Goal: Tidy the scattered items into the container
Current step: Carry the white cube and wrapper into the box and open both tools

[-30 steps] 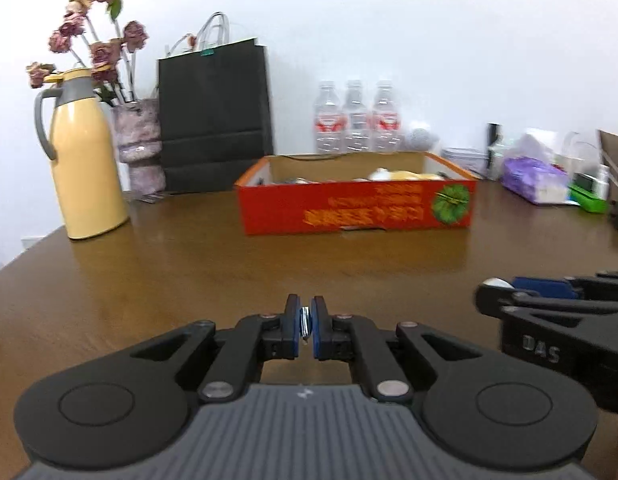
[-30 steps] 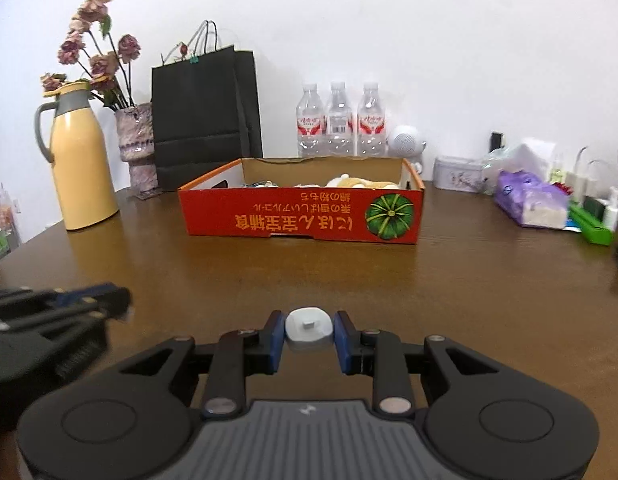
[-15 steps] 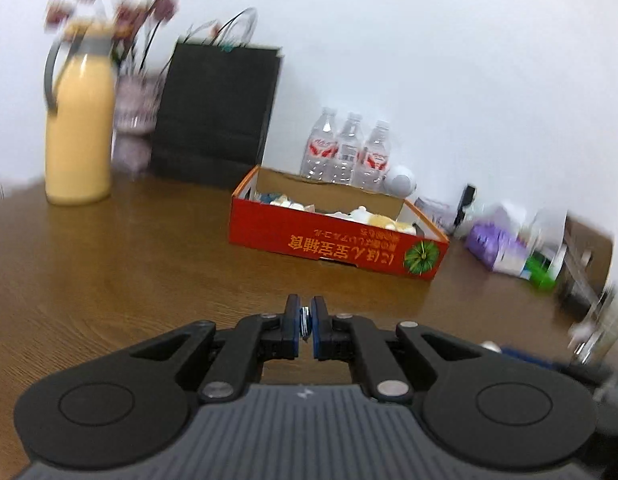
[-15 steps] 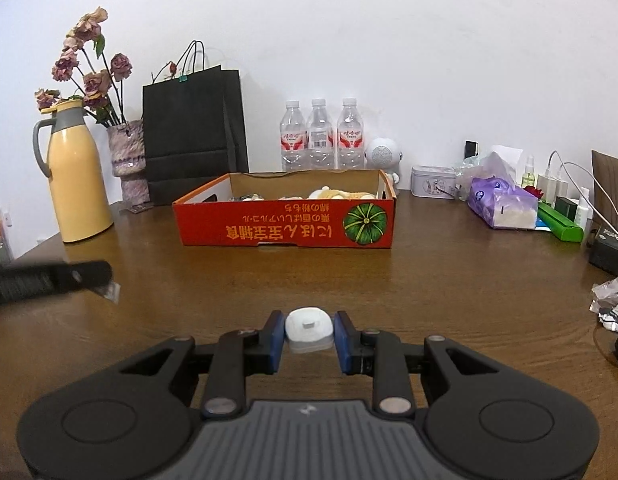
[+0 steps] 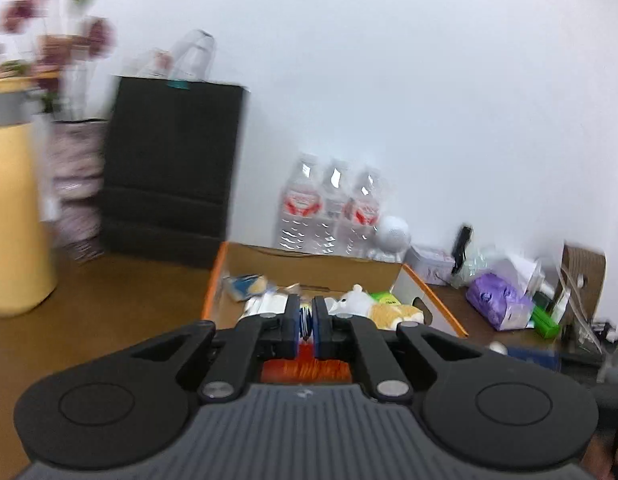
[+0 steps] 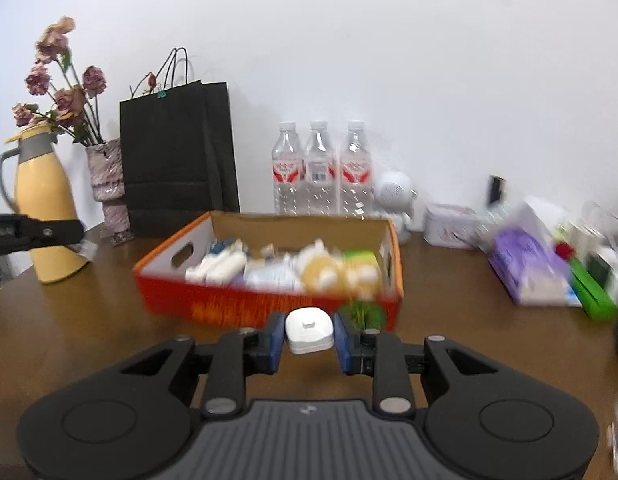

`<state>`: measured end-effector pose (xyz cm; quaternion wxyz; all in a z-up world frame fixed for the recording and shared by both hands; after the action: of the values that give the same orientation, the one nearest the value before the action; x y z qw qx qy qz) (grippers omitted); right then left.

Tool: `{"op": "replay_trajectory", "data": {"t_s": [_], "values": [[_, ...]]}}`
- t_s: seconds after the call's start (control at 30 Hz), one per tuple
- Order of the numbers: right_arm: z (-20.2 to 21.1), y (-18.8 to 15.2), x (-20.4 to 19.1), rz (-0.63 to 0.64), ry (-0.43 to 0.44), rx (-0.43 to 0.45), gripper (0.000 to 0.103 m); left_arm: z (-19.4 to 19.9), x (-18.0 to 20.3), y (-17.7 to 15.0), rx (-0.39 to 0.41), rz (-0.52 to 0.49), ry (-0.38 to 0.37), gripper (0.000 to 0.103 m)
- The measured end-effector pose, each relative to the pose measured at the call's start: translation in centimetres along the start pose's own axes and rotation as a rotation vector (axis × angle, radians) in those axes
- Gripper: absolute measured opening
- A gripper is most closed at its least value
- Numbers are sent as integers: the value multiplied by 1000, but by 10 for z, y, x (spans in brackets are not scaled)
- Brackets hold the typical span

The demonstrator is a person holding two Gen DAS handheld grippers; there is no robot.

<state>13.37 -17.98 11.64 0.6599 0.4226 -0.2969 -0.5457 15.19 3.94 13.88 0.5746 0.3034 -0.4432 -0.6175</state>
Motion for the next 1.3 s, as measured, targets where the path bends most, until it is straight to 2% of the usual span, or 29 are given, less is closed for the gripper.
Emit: {"op": "replay_trajectory", "data": {"t_s": [0.07,0.17,0.23,0.3,0.33,0.43,0.47,0.5,0.53,0.57,0.6,0.67,0.73,0.83,0.97,1.1,1.2,1.27,1.3], "values": [[-36,34,12,-4,14,-49,25,-51,-6,15,-105,7,7,7],[-98,75,25,3,-16,-143,25,-118,-13,28,-238,4,8,7],[-141,95,35,-26,-19,-236,25,-153,-15,31,-328,20,-28,7],[-183,111,47,-88,3,-333,25,-180,-18,29,-422,38,-63,7],[-200,114,52,-113,-3,-370,25,-190,-20,27,-451,31,-57,7],[-247,114,64,-148,-27,-474,25,-204,-19,20,-509,-54,-70,9],[-258,111,66,-155,-39,-489,26,-206,-18,18,-519,-69,-82,15],[-266,110,67,-160,-50,-493,27,-207,-17,19,-521,-79,-82,41],[-272,107,68,-166,-51,-495,28,-208,-16,22,-517,-90,-75,71],[-277,105,68,-177,-45,-506,44,-208,-17,25,-509,-99,-70,77],[-281,105,68,-192,-42,-527,66,-207,-18,28,-507,-100,-61,77],[-284,103,67,-203,-34,-566,79,-206,-22,34,-529,-81,-37,78],[-278,101,64,-191,-30,-595,79,-203,-27,34,-565,-49,-26,83],[-262,91,57,-173,-9,-679,83,-197,-24,20,-642,-63,-47,83],[-238,73,44,-123,37,-759,87,-189,-21,1,-696,-58,-33,83],[-224,51,32,-76,40,-824,87,-182,-26,-1,-698,-4,25,84],[-216,50,32,-89,5,-799,87,-170,-27,11,-669,39,57,87],[-210,55,35,-127,7,-777,87,-159,-20,21,-640,13,60,87],[-204,59,36,-150,13,-768,87,-151,-16,28,-607,-6,80,91]]}}
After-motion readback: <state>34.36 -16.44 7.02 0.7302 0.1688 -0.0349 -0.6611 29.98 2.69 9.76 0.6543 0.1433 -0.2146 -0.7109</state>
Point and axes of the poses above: each gripper's, at about its wrist camera, not at the fingertips, and z roughly against the way its jaws point, x to its right, y to its top, the point moved 3 cm from there along -z, roughly the way its jaws point, and after that the axes turned 1 degree about -z, right-handed, at the moved point
